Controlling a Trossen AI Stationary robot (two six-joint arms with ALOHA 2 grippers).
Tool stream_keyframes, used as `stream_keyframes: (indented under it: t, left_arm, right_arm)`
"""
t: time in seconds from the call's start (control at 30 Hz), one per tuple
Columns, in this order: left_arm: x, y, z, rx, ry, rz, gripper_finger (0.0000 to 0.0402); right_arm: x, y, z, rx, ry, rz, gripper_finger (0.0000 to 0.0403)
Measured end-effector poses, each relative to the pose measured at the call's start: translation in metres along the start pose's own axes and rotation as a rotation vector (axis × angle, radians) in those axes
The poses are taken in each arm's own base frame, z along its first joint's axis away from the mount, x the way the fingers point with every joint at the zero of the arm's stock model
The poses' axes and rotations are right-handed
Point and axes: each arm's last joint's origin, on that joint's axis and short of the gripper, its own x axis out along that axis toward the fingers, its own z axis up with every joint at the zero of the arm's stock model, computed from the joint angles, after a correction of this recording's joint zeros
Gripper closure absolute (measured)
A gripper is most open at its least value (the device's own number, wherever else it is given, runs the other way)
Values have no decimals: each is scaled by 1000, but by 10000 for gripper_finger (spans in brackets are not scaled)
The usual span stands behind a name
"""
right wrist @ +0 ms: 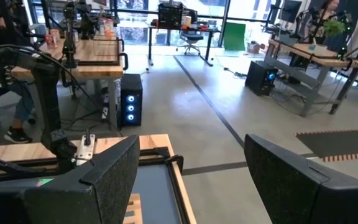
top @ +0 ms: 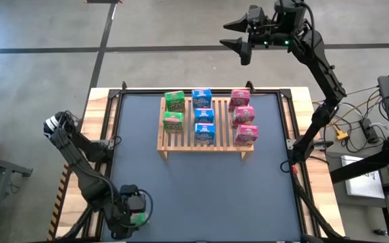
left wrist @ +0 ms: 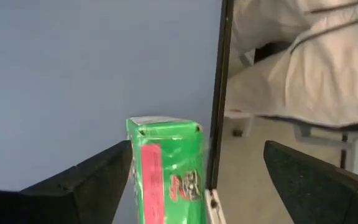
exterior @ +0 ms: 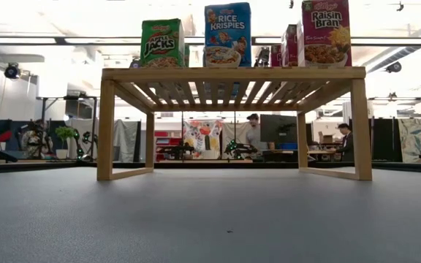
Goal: Stack cereal on shelf
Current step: Put the green cereal box on the shelf
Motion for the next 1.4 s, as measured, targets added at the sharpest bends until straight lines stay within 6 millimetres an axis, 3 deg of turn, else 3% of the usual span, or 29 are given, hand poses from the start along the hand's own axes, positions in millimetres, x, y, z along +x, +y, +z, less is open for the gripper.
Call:
stream_keyframes:
  t: [0.37,0.87,1.1,1.23,1.4]
  left_arm:
    - [22,8,-22,-46,26,43,72]
    - [19,11,-22,-12,29,49,244]
    - [-31,24,1,3,-23,66,272]
    - [-76,44,25,27,-50,121,270]
    - [-138,77,69,69,-130,181,261]
  right_arm:
    - [-6,3,1,-10,12,3,126]
    - [-8,5,0,-26,26,6,126]
    - [-5,3,-1,-27,30,6,126]
    - [-4,3,-2,-23,36,7,126]
    - [-4,3,-2,-28,36,8,126]
